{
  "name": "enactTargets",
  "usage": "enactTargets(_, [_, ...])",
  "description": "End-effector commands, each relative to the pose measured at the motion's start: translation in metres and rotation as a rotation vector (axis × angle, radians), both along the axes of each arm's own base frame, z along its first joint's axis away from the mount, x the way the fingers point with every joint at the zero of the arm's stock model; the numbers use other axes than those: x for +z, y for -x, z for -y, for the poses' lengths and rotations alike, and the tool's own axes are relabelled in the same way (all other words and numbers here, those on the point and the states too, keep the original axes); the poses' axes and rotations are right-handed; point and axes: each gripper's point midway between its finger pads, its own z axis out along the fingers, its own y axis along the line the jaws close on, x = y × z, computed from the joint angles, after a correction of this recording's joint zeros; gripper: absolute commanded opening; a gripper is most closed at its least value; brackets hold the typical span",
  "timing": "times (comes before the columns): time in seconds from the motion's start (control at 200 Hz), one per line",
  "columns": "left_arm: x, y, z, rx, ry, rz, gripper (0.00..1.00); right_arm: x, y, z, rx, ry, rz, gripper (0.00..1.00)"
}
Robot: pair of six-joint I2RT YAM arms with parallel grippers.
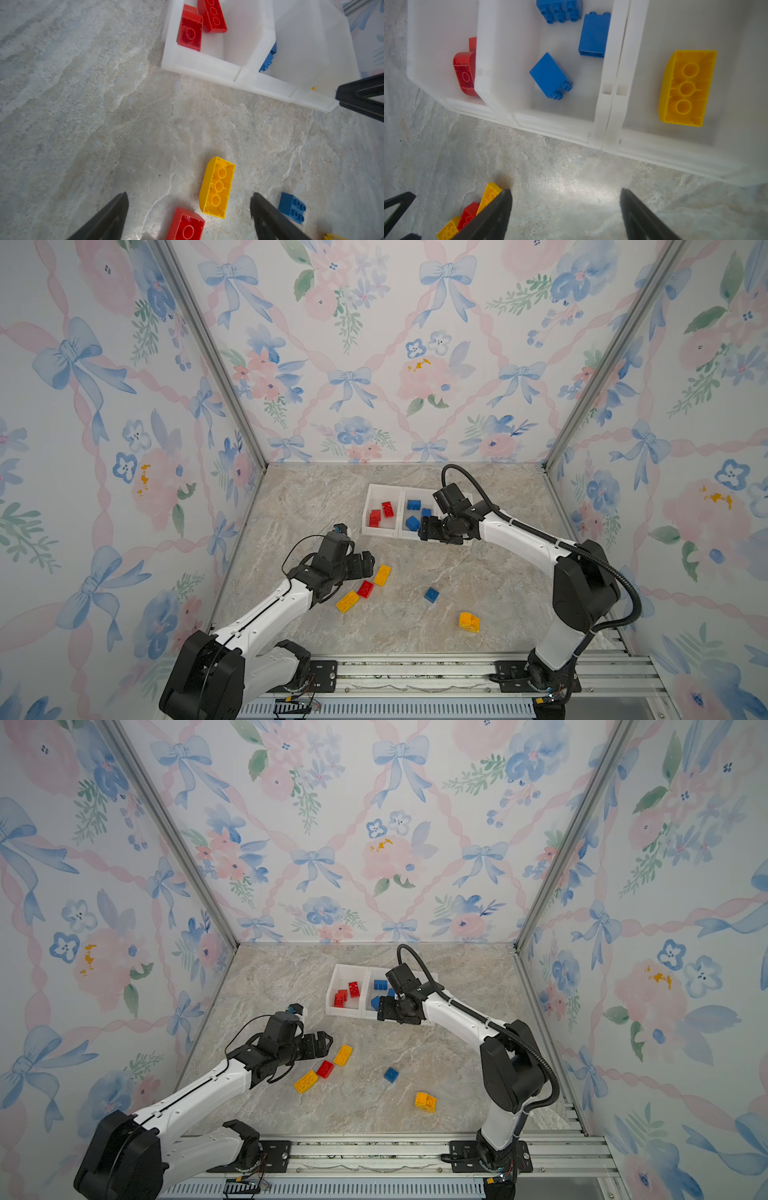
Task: Sort the legos into containers by color
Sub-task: 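Grasp the yellow curved brick with the left gripper while the right gripper withdraws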
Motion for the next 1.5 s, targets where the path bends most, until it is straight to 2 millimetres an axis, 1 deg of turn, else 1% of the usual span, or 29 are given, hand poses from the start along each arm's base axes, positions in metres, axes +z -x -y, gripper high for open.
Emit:
enactTargets(0.0, [0.007, -0.006, 0.007, -0.028, -0.017, 0.029, 0.92, 0.003, 0.017, -0.004, 0.018, -0.047, -0.004, 0.85])
enactTargets(0.04, [0.007, -0.006, 0.009, -0.038, -0.020, 0.026, 0.92, -0.001, 0.022, -0.001, 0.020, -0.043, -0.011, 0.86])
enactTargets(0.075, [0.006, -0.005, 0.011, -0.047, -0.024, 0.023, 0.91, -0.008, 0.026, 0.002, 0.020, -0.032, -0.028, 0.86])
enactTargets(0.085, [0.005, -0.005, 0.012, -0.051, -0.025, 0.022, 0.91, -0.001, 0.027, 0.002, 0.020, -0.042, -0.013, 0.86])
enactTargets(0.105, [0.005, -0.005, 0.013, -0.055, -0.026, 0.020, 0.90, 0.001, 0.029, 0.004, 0.020, -0.045, -0.009, 0.86])
enactTargets(0.225, [0.002, -0.004, 0.021, -0.089, -0.043, 0.006, 0.87, -0.004, 0.042, 0.013, 0.019, -0.031, -0.024, 0.86])
enactTargets(0.375, [-0.003, -0.003, 0.031, -0.133, -0.062, -0.010, 0.83, -0.008, 0.053, 0.024, 0.011, -0.014, -0.035, 0.87])
enactTargets(0.465, [-0.013, 0.002, 0.035, -0.163, -0.088, -0.037, 0.81, -0.010, 0.059, 0.032, 0.006, -0.001, -0.042, 0.87])
enactTargets(0.475, [-0.004, -0.004, 0.039, -0.165, -0.080, -0.018, 0.81, -0.010, 0.060, 0.033, 0.007, 0.001, -0.042, 0.87])
enactTargets(0.485, [-0.003, -0.005, 0.041, -0.167, -0.080, -0.016, 0.81, -0.010, 0.061, 0.033, 0.006, 0.002, -0.042, 0.87])
enactTargets(0.595, [-0.009, -0.004, 0.047, -0.195, -0.113, -0.036, 0.79, -0.012, 0.067, 0.044, -0.009, 0.011, -0.049, 0.87])
enactTargets(0.785, [-0.018, -0.005, 0.057, -0.232, -0.167, -0.064, 0.76, -0.013, 0.071, 0.059, -0.039, 0.014, -0.050, 0.87])
enactTargets(0.94, [-0.031, -0.002, 0.062, -0.264, -0.239, -0.101, 0.72, -0.013, 0.073, 0.065, -0.052, 0.015, -0.052, 0.87])
enactTargets(1.11, [-0.045, 0.000, 0.063, -0.278, -0.293, -0.146, 0.70, -0.012, 0.074, 0.069, -0.061, 0.011, -0.050, 0.88])
enactTargets(1.36, [-0.055, -0.001, 0.072, -0.306, -0.323, -0.173, 0.67, -0.013, 0.073, 0.072, -0.070, 0.009, -0.051, 0.88])
enactTargets(1.495, [-0.064, 0.000, 0.070, -0.311, -0.356, -0.194, 0.65, -0.013, 0.075, 0.076, -0.078, 0.008, -0.053, 0.88])
